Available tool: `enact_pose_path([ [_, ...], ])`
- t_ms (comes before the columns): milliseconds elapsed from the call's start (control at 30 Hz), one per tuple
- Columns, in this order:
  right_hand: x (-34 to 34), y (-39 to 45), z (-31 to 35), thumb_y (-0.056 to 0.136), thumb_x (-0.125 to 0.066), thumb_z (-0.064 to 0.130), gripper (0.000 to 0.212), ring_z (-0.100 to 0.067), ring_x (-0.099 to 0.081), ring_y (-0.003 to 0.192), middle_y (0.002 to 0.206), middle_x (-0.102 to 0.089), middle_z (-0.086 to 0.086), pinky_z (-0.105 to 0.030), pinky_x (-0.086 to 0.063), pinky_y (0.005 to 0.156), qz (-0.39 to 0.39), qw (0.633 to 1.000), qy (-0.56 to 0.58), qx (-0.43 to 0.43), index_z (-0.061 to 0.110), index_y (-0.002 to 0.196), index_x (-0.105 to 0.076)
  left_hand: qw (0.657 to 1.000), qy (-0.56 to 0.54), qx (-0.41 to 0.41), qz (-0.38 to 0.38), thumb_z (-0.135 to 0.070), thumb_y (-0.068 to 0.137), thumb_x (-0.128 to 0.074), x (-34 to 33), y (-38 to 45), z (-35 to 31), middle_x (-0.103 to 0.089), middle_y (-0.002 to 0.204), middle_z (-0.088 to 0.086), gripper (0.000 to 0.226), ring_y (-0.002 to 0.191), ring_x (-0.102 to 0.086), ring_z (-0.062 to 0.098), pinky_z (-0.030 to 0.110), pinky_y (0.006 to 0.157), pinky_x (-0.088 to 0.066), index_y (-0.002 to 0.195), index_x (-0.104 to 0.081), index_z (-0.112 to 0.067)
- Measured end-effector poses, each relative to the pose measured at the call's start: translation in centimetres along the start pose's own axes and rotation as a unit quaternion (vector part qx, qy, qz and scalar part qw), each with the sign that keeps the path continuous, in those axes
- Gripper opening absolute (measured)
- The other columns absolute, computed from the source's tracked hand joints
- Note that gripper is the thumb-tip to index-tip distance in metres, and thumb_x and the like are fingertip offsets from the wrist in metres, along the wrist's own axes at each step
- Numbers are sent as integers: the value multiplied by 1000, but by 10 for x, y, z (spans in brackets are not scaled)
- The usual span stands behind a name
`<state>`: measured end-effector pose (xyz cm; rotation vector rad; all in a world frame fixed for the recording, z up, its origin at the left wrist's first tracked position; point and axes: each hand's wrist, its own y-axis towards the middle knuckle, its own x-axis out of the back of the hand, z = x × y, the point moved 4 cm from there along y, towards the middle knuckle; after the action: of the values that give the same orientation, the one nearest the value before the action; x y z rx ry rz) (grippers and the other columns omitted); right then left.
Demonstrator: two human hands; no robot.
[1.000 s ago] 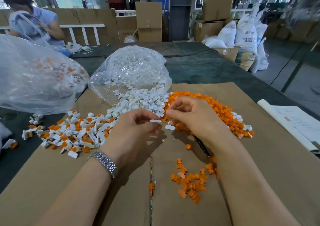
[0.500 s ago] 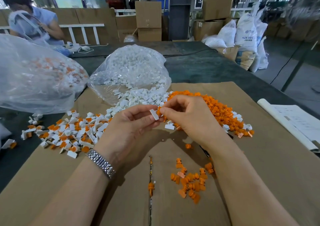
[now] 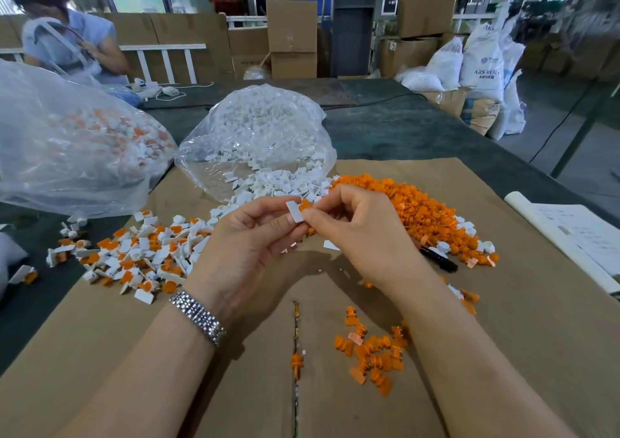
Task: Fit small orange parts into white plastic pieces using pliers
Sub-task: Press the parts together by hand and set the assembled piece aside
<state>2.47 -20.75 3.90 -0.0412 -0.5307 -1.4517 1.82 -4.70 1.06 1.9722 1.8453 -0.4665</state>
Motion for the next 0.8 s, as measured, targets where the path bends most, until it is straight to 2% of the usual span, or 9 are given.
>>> enact_pose_path([
  [167, 16, 0, 5, 88, -78, 17, 33, -10, -53, 69, 91, -63, 6, -23, -50, 67, 91, 995, 32, 23, 28, 118, -70, 998, -10, 42, 40, 2, 80, -68, -1, 1, 1, -75, 105, 22, 21, 91, -77, 26, 23, 74, -61, 97, -80, -4],
  [267, 20, -1, 7, 90, -76, 19, 29, -5, -56, 72, 85, -64, 12, -19, -51, 72, 119, 991, 23, 54, 31, 116, -75, 997, -4, 52, 50, 3, 80, -67, 0, 0, 1, -75, 104, 23, 24, 90, -77, 27, 24, 73, -61, 100, -79, -1],
  [400, 19, -1, 9, 89, -76, 14, 22, 1, -55, 67, 77, -64, 10, -15, -49, 66, 111, 990, 42, 77, 22, 110, -78, 998, 3, 55, 40, 5, 80, -67, 2, 0, 1, -73, 107, 28, 31, 91, -76, 29, 25, 73, -62, 110, -72, 7],
  [467, 18, -1, 8, 89, -76, 13, 22, 1, -58, 68, 79, -67, 9, -16, -49, 66, 101, 991, 34, 87, 19, 110, -78, 998, 5, 49, 37, 4, 80, -67, 1, -1, 1, -73, 107, 26, 29, 90, -76, 28, 24, 74, -62, 108, -73, 6],
  [600, 17, 0, 8, 89, -77, 13, 21, 0, -60, 70, 79, -68, 10, -17, -50, 66, 76, 992, 12, 96, 19, 109, -78, 999, -2, 41, 32, 2, 80, -68, -1, -2, -1, -74, 108, 24, 25, 94, -76, 27, 25, 76, -61, 103, -77, 3],
  [700, 16, 0, 8, 88, -77, 14, 20, -6, -64, 75, 82, -69, 10, -23, -53, 72, 56, 993, -12, 107, 22, 107, -78, 998, -18, 50, 31, -4, 82, -69, -3, -3, -2, -73, 113, 27, 31, 104, -74, 31, 28, 81, -60, 110, -73, 9],
  [800, 12, -1, 9, 89, -76, 17, 21, -10, -65, 83, 87, -69, 10, -27, -52, 77, 51, 989, -59, 123, 23, 109, -77, 999, -17, 46, 8, -1, 79, -72, -3, -4, -3, -77, 99, 21, 17, 92, -77, 27, 27, 76, -61, 95, -78, 2],
])
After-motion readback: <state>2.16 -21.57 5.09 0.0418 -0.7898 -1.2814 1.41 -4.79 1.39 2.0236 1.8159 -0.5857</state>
